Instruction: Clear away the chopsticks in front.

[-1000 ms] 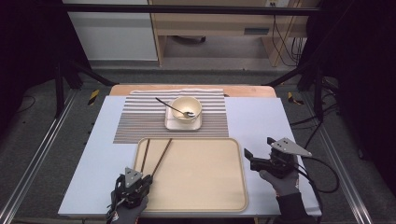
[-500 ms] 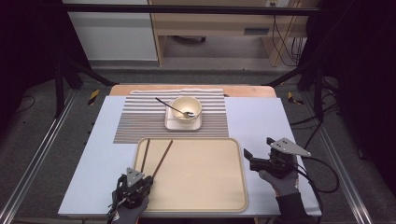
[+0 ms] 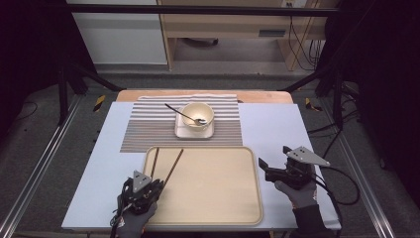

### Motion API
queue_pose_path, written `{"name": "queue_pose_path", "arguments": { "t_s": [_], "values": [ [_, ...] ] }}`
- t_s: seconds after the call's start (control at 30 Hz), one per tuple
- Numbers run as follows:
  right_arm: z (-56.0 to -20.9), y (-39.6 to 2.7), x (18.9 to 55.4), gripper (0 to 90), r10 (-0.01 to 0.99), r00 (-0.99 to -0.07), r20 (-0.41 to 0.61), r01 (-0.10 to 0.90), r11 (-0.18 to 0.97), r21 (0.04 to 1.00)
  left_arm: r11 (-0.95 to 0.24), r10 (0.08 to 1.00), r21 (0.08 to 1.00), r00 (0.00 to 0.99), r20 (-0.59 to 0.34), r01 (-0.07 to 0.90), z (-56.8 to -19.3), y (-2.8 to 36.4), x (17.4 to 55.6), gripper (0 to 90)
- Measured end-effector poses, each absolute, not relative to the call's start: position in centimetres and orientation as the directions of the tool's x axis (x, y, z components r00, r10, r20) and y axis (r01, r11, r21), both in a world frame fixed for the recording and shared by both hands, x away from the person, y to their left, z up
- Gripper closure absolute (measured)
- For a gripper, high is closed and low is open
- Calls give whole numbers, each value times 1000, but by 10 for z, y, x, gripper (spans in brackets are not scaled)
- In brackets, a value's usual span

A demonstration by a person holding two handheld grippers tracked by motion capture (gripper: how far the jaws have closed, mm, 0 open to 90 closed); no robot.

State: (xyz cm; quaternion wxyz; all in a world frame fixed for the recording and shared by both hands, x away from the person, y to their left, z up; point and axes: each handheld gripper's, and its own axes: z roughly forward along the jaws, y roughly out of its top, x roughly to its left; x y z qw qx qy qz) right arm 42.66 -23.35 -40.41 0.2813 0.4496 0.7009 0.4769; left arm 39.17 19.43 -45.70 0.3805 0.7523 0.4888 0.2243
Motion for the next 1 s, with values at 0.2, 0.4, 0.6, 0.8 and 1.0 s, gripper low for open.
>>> {"name": "queue_pose_path", "arguments": {
  "t_s": [0.2, 0.4, 0.6, 0.8, 1.0],
  "values": [
    [-404, -234, 427, 57, 898, -438, 35, 362, 141, 922, -276, 871, 781, 489, -43, 560, -452, 186, 411, 895],
    [-405, -233, 427, 57, 898, -439, 34, 365, 144, 920, -362, 832, 736, 555, -23, 572, -459, 173, 435, 896],
    [-406, -232, 427, 58, 897, -441, 33, 366, 147, 919, -396, 833, 697, 554, -2, 598, -468, 166, 452, 897],
    [-406, -232, 427, 57, 897, -441, 32, 367, 148, 918, -395, 842, 688, 539, 7, 609, -469, 170, 457, 896],
    [-406, -232, 427, 57, 897, -441, 34, 368, 146, 918, -415, 850, 668, 525, 43, 617, -467, 177, 463, 896]
  ]
}}
